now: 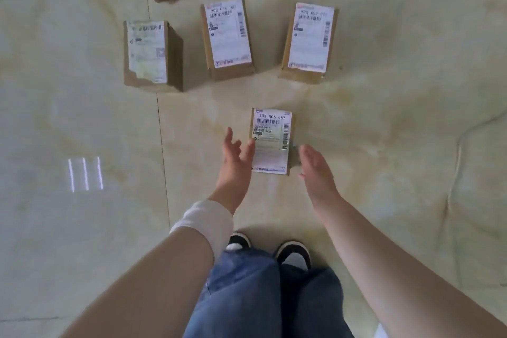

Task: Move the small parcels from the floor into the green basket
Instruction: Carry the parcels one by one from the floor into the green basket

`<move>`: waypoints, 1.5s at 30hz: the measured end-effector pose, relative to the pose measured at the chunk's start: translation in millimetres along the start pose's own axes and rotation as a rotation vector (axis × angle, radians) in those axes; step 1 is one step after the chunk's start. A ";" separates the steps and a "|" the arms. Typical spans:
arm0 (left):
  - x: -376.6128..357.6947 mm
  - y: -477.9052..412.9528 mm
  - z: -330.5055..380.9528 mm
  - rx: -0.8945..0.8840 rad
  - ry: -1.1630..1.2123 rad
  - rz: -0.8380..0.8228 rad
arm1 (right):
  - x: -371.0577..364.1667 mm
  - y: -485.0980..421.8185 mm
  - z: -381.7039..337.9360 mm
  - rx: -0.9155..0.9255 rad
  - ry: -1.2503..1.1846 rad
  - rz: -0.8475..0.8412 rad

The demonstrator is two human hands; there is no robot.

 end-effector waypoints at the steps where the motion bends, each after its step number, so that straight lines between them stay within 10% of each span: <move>1: 1.4 -15.9 -5.6 -0.066 -0.007 -0.008 | -8.8 -18.3 3.9 0.032 -0.020 0.027; 9: -7.7 -76.0 -27.4 -0.201 0.116 -0.159 | -55.5 -89.4 20.7 0.283 -0.238 -0.066; 15: -4.8 -36.1 -0.1 -0.163 0.241 -0.189 | -40.6 -54.5 -2.4 0.141 -0.299 -0.139; 31: 127.3 351.4 278.2 -0.273 0.457 -0.011 | 26.8 344.4 -266.3 0.244 -0.226 -0.244; 45: 449.4 459.6 324.4 -0.265 0.841 0.312 | -236.8 538.2 -402.1 0.296 0.113 -0.445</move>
Point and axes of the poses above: each hand's wrist, its own y-axis away from the middle knuckle, its own x-axis out of the back of the hand, z = x × y, the point moved 2 cm from there along -y, towards the middle knuckle, and after that the axes turned 15 degrees about y, right-handed, at the moved point
